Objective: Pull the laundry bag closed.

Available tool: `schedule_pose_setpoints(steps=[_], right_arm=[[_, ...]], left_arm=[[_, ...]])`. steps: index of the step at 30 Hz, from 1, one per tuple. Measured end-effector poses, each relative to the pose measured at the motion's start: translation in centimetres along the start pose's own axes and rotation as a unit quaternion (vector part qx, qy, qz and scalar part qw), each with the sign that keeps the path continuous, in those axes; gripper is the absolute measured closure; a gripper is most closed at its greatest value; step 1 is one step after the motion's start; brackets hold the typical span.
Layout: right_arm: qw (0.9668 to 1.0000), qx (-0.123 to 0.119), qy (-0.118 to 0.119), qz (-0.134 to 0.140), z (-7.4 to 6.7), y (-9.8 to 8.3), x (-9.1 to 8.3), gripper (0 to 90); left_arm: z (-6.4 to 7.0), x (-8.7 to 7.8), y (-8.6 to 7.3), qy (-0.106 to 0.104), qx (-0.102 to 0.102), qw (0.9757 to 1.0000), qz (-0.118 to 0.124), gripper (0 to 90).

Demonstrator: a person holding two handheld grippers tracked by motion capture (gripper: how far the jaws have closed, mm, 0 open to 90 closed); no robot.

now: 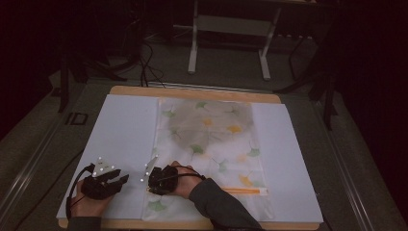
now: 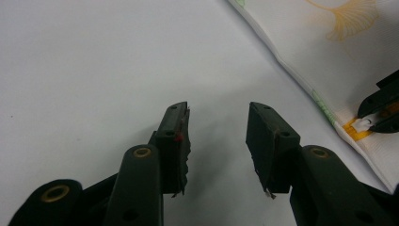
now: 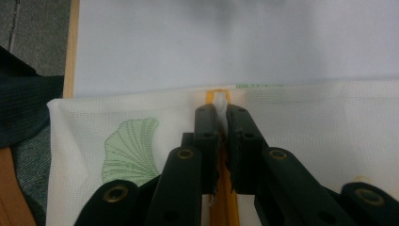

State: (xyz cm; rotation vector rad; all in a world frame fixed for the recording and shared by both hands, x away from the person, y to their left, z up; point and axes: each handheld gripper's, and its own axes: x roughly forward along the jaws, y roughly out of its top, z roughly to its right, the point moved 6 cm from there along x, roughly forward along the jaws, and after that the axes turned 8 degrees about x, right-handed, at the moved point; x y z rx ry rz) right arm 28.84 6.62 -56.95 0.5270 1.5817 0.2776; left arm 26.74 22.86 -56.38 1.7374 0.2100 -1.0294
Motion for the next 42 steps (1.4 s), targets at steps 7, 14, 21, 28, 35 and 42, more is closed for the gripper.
schedule_pose_setpoints(steps=[7,14,21,28,35,42], right_arm=[[1.0,-0.005,-0.005,0.007,0.0,-0.2,-0.1,83.8],[0.9999,-0.008,-0.008,0.011,-0.1,-0.2,-0.4,83.8],[0.9997,-0.012,-0.012,0.015,-0.2,-0.1,-0.7,83.9],[0.9997,-0.012,-0.014,0.018,-0.3,-0.2,-0.8,84.0],[0.9994,-0.017,-0.018,0.023,-0.2,-0.1,-1.0,84.0],[0.9993,-0.017,-0.02,0.025,-0.3,-0.1,-1.2,84.0]], left_arm=[[0.5,0.1,0.1,-0.008,0.005,0.9999,-0.009,60.9],[1.3,0.1,0.5,-0.033,-0.003,0.9994,-0.005,60.6],[2.4,-0.1,0.7,-0.067,-0.007,0.9977,-0.006,58.5],[4.0,-0.1,0.8,-0.1,-0.002,0.9949,-0.011,56.9],[5.3,-0.1,0.7,-0.121,0.011,0.9925,-0.013,59.2],[6.1,0.1,0.8,-0.152,-0.002,0.9883,-0.008,59.5]])
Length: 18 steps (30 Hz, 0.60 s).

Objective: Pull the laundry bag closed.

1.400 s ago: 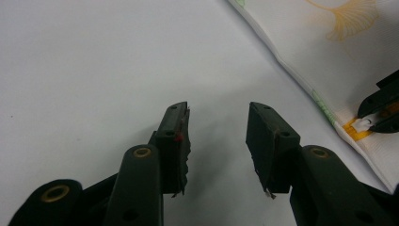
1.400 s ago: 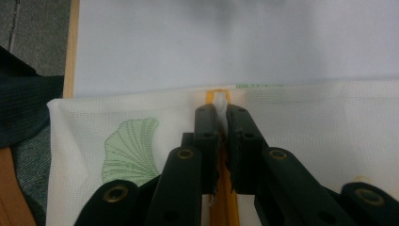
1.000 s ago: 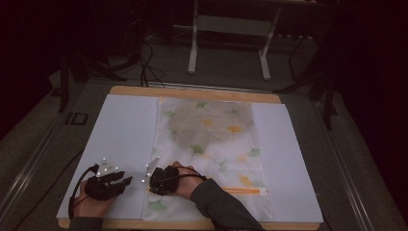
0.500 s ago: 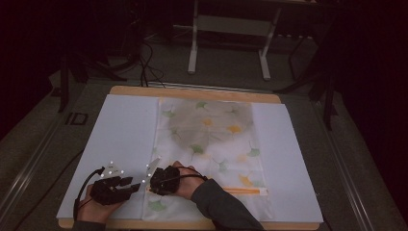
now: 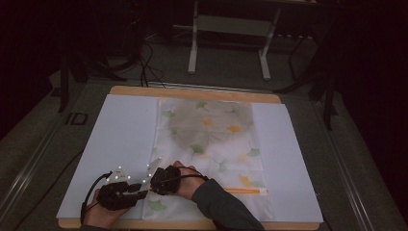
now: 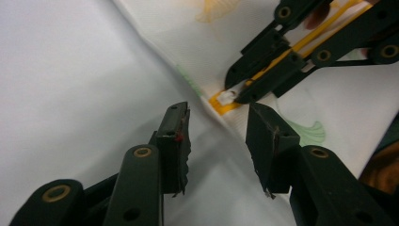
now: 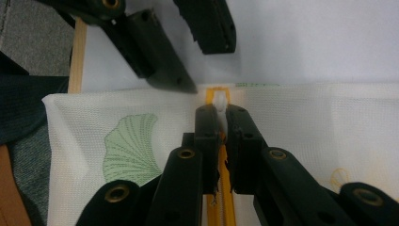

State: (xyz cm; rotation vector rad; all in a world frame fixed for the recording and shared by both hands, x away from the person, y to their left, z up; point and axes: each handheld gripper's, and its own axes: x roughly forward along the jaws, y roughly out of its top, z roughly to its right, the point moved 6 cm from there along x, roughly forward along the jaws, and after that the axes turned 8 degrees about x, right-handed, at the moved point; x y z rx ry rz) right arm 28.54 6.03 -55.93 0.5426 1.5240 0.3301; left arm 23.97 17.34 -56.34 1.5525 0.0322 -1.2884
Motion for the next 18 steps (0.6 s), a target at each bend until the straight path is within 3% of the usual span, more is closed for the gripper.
schedule_pose_setpoints(steps=[10,18], right_arm=[[0.9999,-0.003,-0.005,0.009,0.0,0.2,-0.7,84.1],[0.9998,-0.007,-0.006,0.015,-0.1,0.3,-1.3,84.1]], left_arm=[[0.3,1.0,0.0,-0.03,-0.023,0.9992,-0.012,59.6],[0.3,1.7,0.1,-0.043,-0.025,0.9986,-0.018,62.2]])
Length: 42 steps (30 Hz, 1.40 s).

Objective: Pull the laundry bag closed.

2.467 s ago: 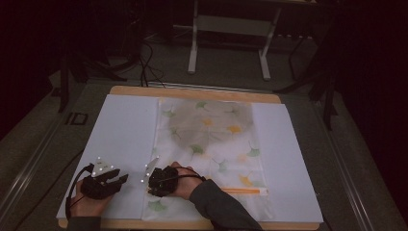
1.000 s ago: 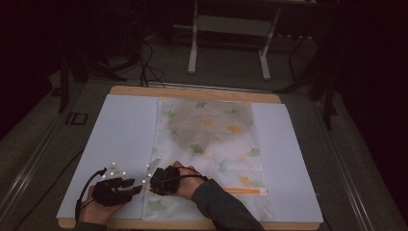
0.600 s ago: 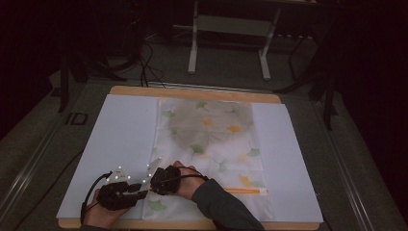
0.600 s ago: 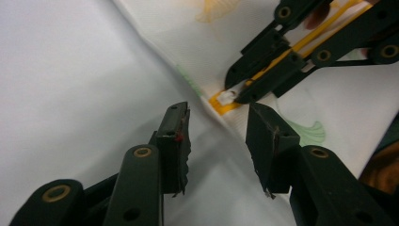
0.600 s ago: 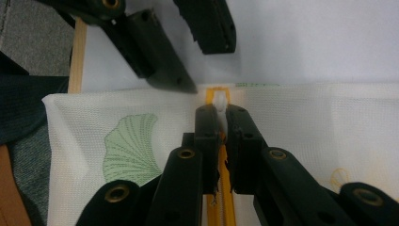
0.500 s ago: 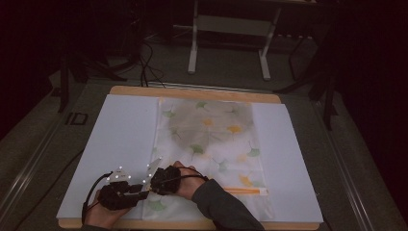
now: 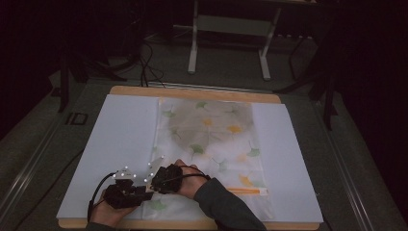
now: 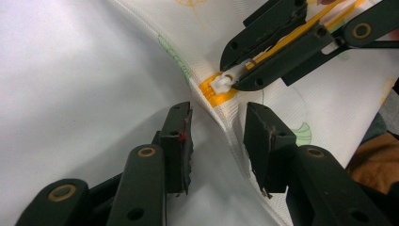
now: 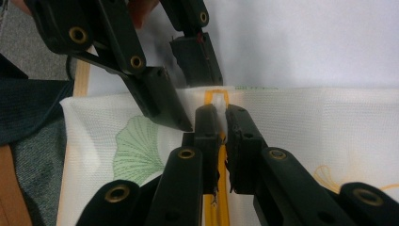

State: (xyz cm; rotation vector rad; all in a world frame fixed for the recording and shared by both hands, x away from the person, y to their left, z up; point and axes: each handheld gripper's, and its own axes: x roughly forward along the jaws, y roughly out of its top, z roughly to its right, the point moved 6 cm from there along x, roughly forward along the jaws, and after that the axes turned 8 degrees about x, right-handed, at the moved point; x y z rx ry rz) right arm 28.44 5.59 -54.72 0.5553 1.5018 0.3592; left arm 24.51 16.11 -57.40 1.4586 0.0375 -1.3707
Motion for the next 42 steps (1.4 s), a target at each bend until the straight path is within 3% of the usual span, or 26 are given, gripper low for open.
schedule_pose_setpoints(steps=[9,24,42], right_arm=[[0.9999,-0.012,-0.003,0.008,-0.1,0.4,-0.5,84.1],[0.9999,-0.012,0.002,0.002,0.0,-0.3,-0.5,84.1],[1.0,0.002,0.006,0.004,0.4,-1.3,0.0,84.3]], left_arm=[[0.0,0.5,0.3,-0.021,-0.007,0.9998,0.0,66.4],[-0.1,0.9,0.3,-0.038,-0.003,0.9993,0.001,85.5],[0.0,0.7,0.3,-0.039,-0.001,0.9992,0.008,87.9]])
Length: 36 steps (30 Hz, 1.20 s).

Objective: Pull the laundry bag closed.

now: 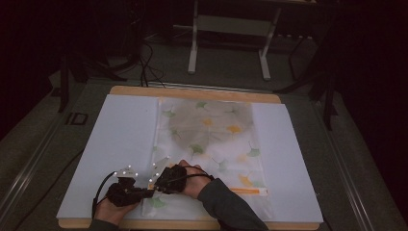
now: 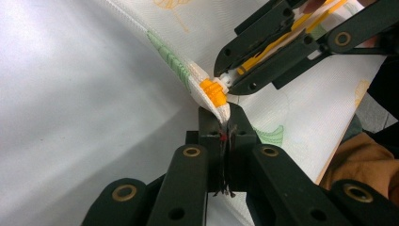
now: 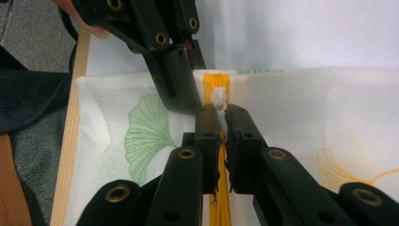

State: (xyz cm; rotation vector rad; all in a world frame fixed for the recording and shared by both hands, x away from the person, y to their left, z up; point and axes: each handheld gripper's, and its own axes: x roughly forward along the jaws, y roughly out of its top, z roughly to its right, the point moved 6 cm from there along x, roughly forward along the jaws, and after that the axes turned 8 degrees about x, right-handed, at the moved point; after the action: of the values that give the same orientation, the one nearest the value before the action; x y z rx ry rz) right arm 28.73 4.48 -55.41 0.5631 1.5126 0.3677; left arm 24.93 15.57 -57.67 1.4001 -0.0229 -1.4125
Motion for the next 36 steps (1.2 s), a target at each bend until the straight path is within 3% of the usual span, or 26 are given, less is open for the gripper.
schedule_pose_setpoints(steps=[24,36], right_arm=[[1.0,0.004,0.005,-0.007,0.1,-0.9,0.2,84.3],[0.9996,0.006,-0.007,-0.026,0.5,-2.2,0.2,84.3]], left_arm=[[0.0,-0.2,0.0,-0.009,-0.002,0.9999,0.008,88.0],[-0.3,-0.8,-0.1,-0.01,-0.007,0.9997,0.019,88.1]])
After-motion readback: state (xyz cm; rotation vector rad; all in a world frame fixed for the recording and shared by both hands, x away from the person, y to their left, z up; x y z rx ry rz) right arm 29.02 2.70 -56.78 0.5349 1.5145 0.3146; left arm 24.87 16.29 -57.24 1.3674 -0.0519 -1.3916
